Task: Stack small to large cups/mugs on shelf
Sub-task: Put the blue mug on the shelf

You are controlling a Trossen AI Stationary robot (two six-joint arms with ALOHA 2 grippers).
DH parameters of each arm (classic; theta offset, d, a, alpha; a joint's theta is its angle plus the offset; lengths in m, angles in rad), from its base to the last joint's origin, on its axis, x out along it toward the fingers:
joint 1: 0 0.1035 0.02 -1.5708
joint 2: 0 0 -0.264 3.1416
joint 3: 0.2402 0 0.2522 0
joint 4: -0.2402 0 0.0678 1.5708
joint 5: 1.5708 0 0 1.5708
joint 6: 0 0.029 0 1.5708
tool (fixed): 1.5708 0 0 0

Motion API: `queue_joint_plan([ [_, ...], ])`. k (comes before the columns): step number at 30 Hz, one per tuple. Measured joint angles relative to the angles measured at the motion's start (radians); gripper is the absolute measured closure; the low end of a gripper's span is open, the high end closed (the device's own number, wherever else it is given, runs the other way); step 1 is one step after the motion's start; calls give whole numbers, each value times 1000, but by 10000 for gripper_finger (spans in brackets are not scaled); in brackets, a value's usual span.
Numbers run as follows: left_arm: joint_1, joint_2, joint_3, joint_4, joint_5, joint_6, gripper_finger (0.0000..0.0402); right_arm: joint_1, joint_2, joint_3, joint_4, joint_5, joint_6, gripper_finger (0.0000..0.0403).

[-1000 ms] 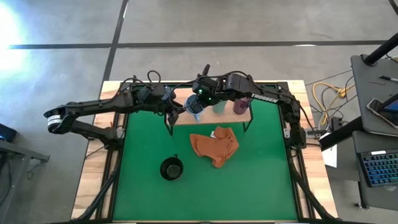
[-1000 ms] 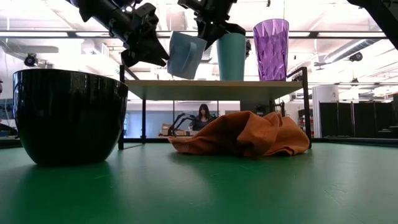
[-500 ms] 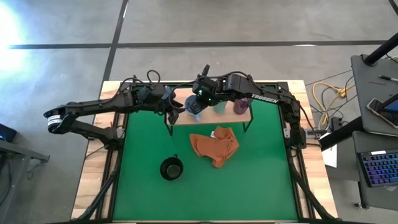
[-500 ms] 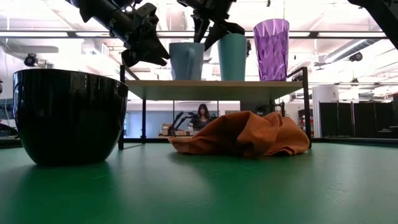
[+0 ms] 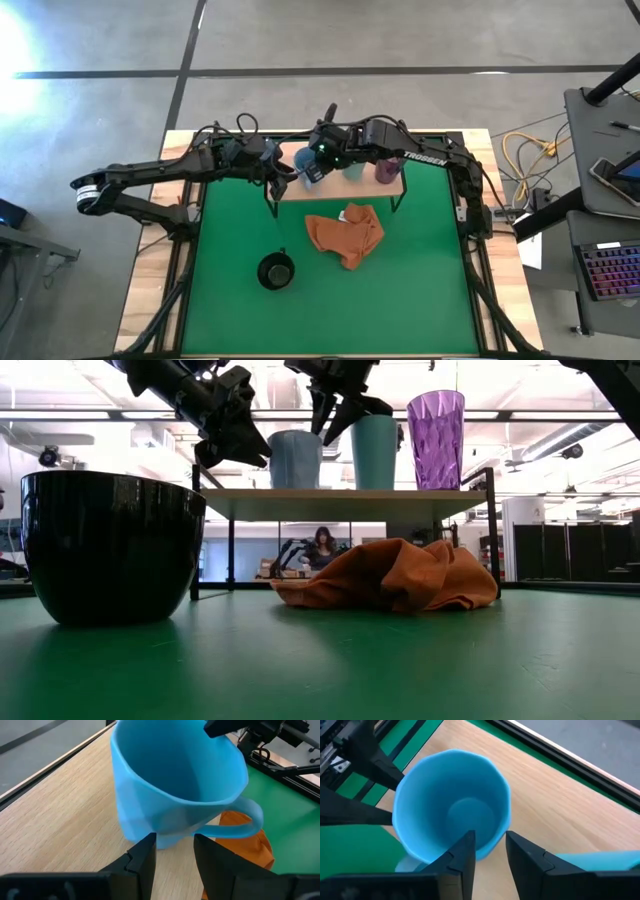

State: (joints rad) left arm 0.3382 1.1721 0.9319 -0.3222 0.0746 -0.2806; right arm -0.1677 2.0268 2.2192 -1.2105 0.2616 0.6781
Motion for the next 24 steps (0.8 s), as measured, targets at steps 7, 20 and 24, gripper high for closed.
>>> queue_joint_plan([
  [7,0,0,-1,-1,0,0,283,12,-15,4,40,34,-33,303],
  [20,5,0,-1,-1,-35,71,283,92,-16,136,43,287,-156,308],
  [24,11,13,-3,-10,-65,85,283,93,-27,135,40,291,-156,308],
])
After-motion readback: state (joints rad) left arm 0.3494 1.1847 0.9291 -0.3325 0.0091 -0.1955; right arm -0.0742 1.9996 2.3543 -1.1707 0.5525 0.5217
